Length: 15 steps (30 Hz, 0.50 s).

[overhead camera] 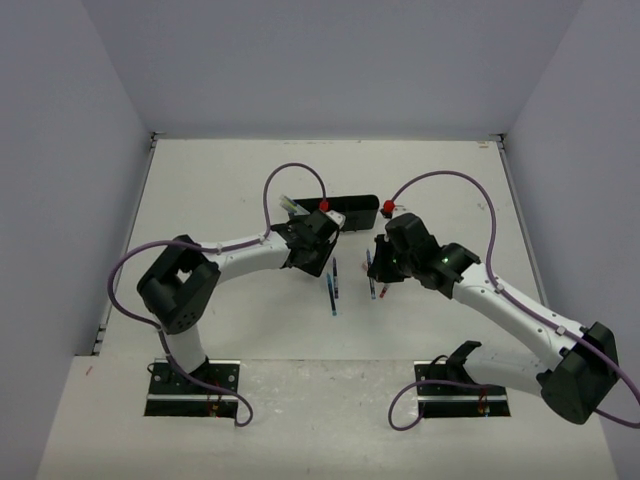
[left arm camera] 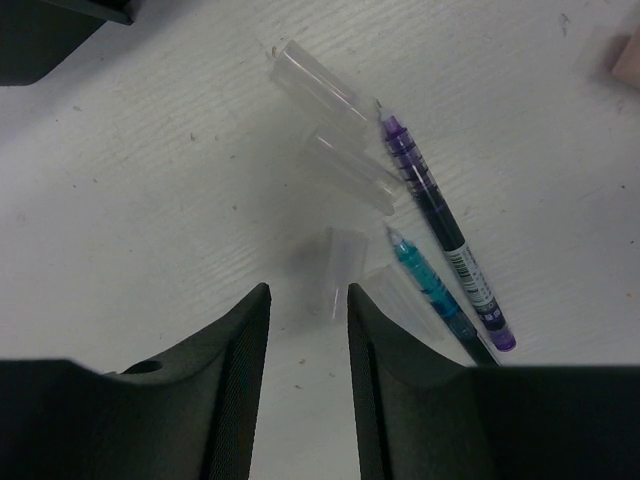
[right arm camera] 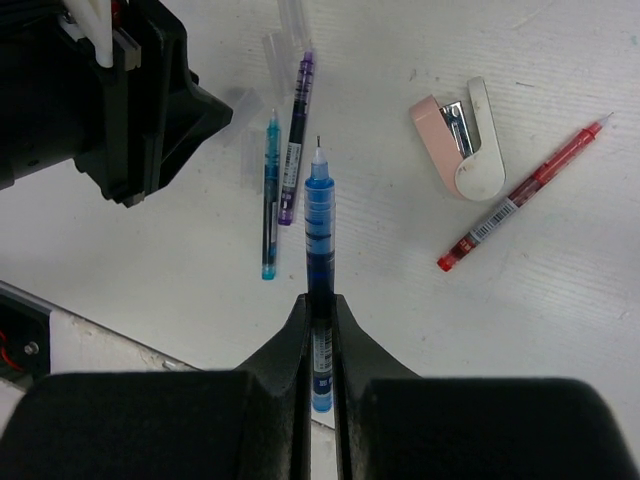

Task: Sort the stationery into containers
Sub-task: Close the pen cap on the pen.

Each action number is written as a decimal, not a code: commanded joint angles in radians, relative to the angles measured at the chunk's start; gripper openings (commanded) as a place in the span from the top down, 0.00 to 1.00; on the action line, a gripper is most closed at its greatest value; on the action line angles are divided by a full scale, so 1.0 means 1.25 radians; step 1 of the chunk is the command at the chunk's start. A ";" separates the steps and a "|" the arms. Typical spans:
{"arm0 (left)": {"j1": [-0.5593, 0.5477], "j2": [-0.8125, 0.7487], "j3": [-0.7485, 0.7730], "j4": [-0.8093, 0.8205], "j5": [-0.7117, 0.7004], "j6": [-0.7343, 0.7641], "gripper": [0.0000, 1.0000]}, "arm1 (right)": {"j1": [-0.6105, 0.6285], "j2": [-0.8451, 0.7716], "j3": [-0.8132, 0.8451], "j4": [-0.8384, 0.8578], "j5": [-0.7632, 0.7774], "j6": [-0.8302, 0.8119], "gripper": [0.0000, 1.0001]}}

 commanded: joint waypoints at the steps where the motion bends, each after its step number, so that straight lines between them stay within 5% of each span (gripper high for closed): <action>1: 0.009 0.007 0.029 0.016 0.033 0.031 0.62 | 0.002 -0.032 -0.007 0.020 -0.015 -0.013 1.00; 15: 0.009 0.067 0.028 0.017 0.058 0.037 0.65 | 0.002 -0.036 -0.008 0.020 -0.017 -0.017 1.00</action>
